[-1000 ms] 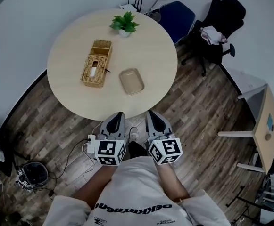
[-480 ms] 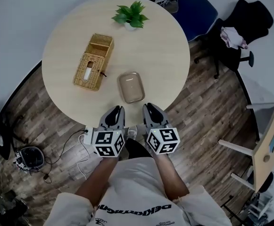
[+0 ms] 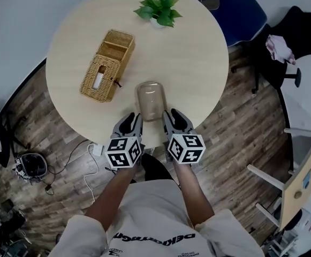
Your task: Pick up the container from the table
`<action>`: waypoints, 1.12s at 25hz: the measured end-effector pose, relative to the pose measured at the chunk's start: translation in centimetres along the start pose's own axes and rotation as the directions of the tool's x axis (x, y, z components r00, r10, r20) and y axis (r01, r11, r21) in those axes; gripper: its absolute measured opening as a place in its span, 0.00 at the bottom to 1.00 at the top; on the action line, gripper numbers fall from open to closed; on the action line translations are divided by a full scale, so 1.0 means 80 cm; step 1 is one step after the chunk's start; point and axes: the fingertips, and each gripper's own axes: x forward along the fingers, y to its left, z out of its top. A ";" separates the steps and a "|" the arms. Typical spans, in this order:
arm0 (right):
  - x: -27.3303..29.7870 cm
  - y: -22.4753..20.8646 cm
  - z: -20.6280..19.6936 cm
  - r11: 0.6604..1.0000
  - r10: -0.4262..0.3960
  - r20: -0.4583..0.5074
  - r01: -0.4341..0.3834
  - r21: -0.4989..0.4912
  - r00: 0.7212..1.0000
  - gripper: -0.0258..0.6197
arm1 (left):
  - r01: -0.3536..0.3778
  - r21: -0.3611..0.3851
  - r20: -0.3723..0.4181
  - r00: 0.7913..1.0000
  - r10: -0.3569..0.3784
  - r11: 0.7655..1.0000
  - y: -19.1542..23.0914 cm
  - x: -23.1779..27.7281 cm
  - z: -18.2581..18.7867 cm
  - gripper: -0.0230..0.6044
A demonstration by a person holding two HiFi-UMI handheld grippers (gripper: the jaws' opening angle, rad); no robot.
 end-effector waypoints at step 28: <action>0.108 -0.062 -0.045 0.985 0.062 -0.154 -0.036 0.167 0.986 0.29 | -0.037 -0.241 -0.089 0.996 0.015 0.970 0.060 0.099 -0.040 0.25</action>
